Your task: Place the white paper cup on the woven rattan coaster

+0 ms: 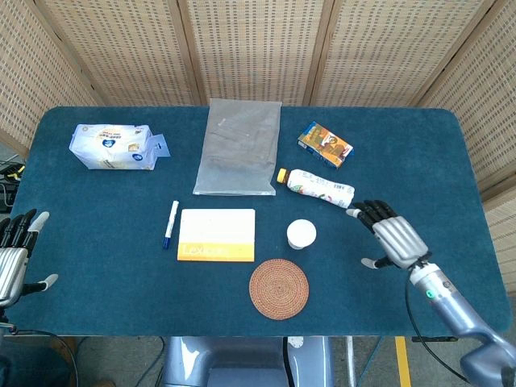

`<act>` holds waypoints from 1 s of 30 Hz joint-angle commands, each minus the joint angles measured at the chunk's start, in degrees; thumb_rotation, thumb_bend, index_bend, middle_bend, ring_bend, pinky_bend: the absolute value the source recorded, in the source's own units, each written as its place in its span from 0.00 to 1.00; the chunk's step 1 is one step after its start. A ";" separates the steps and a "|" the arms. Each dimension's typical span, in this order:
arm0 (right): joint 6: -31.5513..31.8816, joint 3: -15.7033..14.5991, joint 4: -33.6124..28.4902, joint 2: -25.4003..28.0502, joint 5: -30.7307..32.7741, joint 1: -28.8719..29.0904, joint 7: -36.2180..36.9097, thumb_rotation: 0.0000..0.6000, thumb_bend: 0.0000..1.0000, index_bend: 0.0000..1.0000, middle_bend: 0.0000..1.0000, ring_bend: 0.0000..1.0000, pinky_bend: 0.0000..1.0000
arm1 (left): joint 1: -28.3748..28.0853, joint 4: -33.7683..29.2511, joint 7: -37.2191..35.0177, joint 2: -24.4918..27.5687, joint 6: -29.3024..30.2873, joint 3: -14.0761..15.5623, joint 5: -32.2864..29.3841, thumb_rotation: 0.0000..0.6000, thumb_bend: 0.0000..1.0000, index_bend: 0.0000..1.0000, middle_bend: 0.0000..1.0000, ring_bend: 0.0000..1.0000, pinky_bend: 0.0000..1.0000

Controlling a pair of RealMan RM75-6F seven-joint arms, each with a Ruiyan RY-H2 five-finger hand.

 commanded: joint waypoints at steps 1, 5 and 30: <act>-6.97 1.09 3.27 -4.65 3.29 5.83 -0.51 1.00 0.00 0.13 0.08 0.00 0.06 | -0.62 0.19 0.56 -0.32 -1.04 -0.30 -1.15 1.00 0.00 0.00 0.00 0.00 0.00; -10.39 1.66 4.31 -7.35 6.10 8.86 -3.08 1.00 0.00 0.13 0.08 0.00 0.08 | -1.24 0.38 1.27 -0.59 -2.16 -0.38 -2.14 1.00 0.00 0.00 0.00 0.00 0.00; -8.23 1.64 13.54 -22.14 14.84 15.50 -15.91 1.00 0.21 0.48 0.47 0.44 0.58 | -2.30 1.19 0.37 -0.65 -3.57 -0.20 -3.34 1.00 0.00 0.00 0.00 0.00 0.00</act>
